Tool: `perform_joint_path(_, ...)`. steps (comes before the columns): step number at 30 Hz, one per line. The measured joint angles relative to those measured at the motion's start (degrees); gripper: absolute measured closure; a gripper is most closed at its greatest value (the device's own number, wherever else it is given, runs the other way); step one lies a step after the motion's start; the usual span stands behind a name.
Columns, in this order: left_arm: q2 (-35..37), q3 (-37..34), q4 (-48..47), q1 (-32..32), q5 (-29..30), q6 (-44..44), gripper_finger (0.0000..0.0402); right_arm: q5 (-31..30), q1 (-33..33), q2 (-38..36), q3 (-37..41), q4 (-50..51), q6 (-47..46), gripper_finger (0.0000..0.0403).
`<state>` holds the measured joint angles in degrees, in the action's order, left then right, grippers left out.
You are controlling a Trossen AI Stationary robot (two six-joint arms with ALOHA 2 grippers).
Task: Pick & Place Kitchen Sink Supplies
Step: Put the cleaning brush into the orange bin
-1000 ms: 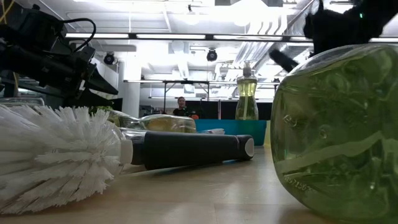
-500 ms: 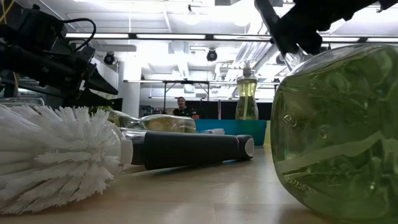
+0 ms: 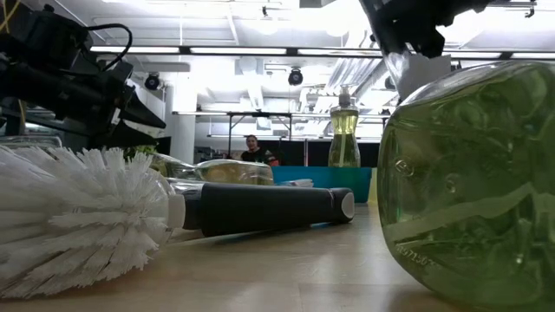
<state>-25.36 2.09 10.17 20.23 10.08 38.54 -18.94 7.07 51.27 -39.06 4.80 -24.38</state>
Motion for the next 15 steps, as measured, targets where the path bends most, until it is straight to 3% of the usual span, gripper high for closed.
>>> perform_joint_path(8, -0.02, -0.02, 1.61, 0.02, -1.8, 4.18, 0.0197, -1.88, 0.0, 0.11, -0.96, 0.06, -0.15, 0.0282)
perform_joint_path(13, -1.09, 0.51, 16.77, 0.02, -5.25, -2.09, 0.0197, -2.59, -0.18, 0.13, -0.97, 0.02, -0.04, 0.0282)
perform_joint_path(15, -2.56, 3.0, 18.76, 0.0, -6.79, -2.29, 0.0197, -2.28, -0.85, 0.41, -0.97, -0.1, 0.0, 0.0282)
